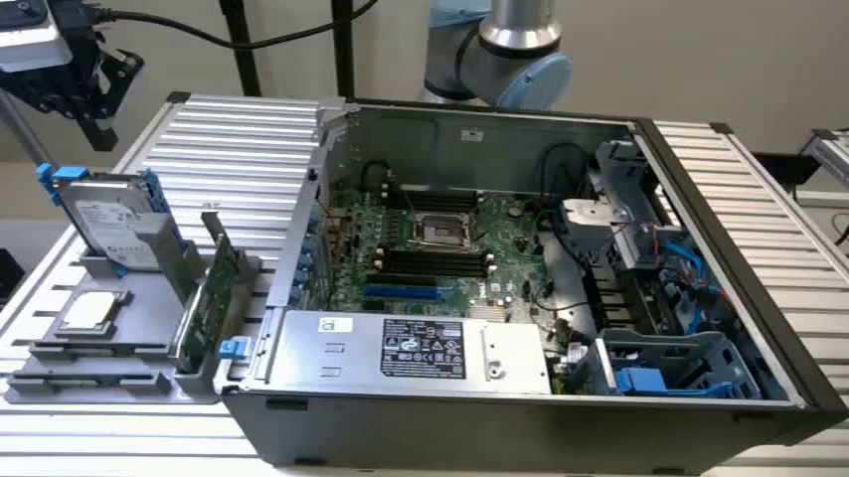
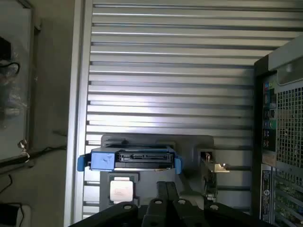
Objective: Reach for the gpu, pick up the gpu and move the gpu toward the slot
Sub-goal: 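Reach for the gpu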
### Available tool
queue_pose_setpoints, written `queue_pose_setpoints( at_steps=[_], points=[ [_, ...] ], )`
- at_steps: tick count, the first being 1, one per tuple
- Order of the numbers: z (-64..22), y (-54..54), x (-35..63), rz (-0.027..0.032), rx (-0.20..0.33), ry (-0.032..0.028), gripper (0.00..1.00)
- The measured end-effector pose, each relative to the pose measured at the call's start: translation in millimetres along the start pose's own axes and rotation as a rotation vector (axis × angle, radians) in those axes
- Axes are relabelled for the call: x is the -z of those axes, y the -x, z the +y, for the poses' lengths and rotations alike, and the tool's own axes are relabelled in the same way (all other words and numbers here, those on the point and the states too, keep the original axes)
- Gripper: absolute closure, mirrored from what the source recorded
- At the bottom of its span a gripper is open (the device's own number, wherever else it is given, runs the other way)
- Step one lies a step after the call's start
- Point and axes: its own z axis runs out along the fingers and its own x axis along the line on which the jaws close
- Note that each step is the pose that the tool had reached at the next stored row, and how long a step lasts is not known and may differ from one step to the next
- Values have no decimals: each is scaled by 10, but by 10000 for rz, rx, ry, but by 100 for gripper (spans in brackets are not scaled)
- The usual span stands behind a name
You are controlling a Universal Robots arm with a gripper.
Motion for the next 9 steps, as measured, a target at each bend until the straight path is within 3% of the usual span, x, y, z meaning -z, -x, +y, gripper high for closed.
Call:
queue_pose_setpoints(
  at_steps=[9],
  points=[
    [0, 0, 0, 10, -1, 0, 89]
  ],
)
